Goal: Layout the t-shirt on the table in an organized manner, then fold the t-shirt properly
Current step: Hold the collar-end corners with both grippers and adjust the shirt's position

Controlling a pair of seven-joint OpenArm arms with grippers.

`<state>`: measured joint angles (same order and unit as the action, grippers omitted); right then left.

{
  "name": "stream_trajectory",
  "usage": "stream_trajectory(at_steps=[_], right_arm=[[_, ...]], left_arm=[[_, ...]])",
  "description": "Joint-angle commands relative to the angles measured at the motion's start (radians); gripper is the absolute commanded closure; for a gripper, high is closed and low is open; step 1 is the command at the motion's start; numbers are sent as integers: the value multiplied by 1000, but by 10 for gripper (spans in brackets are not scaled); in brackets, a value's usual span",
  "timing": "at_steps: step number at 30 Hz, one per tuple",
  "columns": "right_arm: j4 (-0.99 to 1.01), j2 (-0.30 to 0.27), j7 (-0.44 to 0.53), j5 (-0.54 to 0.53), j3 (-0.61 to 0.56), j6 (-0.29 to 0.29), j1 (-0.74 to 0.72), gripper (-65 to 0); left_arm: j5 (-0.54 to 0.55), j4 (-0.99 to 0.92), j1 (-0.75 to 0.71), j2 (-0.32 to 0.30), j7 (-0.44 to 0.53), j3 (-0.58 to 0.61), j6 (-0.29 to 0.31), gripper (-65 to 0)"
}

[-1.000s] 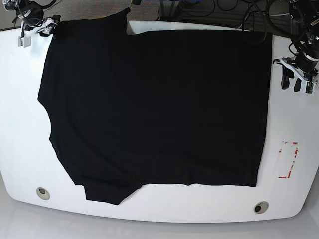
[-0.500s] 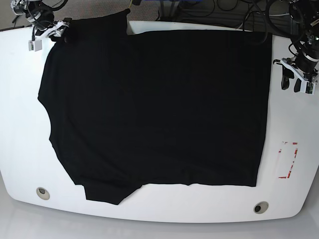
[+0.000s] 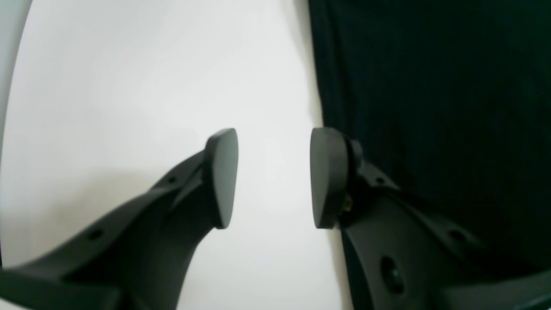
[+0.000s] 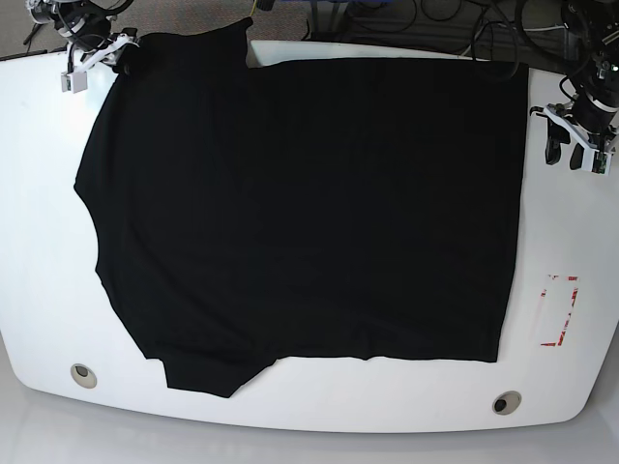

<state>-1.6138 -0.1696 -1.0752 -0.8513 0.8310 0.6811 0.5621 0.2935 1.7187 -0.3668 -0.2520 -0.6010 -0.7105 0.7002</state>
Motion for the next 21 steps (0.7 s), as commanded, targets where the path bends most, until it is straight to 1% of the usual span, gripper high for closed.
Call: stream_trajectory(at_steps=[1, 3, 8, 13, 21], right_arm=[[0, -3, -50, 43, -2, -5, 13, -130], [0, -3, -50, 43, -2, -7, 11, -103], [0, -5, -50, 43, -2, -8, 11, 0], [0, -5, -50, 43, -2, -8, 9, 0], [0, -5, -50, 43, -3, -8, 9, 0]], left_arm=[[16, 19, -11, -17, 22, -22, -2, -256], [16, 19, -22, -16, 22, -27, -2, -256], [19, 19, -68, -16, 22, -39, -2, -256], [20, 19, -105, -11, 22, -71, -2, -256], [22, 19, -154, 10, 22, -76, -2, -256]])
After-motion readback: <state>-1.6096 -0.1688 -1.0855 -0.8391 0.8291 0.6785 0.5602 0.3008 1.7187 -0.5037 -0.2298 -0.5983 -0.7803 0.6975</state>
